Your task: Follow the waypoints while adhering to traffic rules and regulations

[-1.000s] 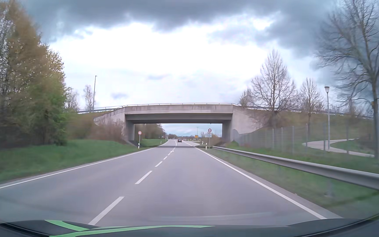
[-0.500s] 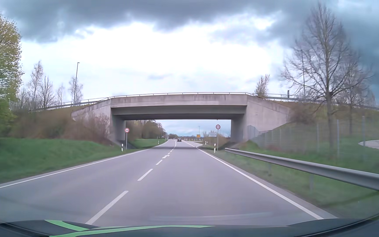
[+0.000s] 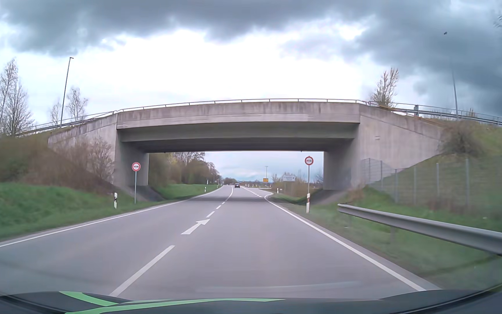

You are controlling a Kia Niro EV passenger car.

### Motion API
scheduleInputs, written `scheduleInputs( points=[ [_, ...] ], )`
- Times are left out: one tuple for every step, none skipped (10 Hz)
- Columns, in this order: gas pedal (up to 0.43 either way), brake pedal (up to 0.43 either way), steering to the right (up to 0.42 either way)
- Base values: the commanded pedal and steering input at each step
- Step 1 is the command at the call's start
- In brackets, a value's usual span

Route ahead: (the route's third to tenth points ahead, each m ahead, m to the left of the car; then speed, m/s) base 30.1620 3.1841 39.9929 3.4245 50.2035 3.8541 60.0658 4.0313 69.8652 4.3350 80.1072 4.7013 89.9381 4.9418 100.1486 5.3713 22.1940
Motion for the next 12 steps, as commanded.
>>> scheduleInputs(
  points=[
    [0.150, 0.000, -0.001],
    [0.150, 0.000, -0.001],
    [0.150, 0.000, -0.001],
    [0.150, 0.000, -0.002],
    [0.150, 0.000, -0.002],
    [0.150, 0.000, -0.003],
    [0.150, 0.000, -0.003],
    [0.157, 0.000, -0.003],
    [0.157, 0.000, -0.003],
    [0.169, 0.000, -0.003],
    [0.169, 0.000, -0.003],
    [0.177, 0.000, -0.003]
  ],
)
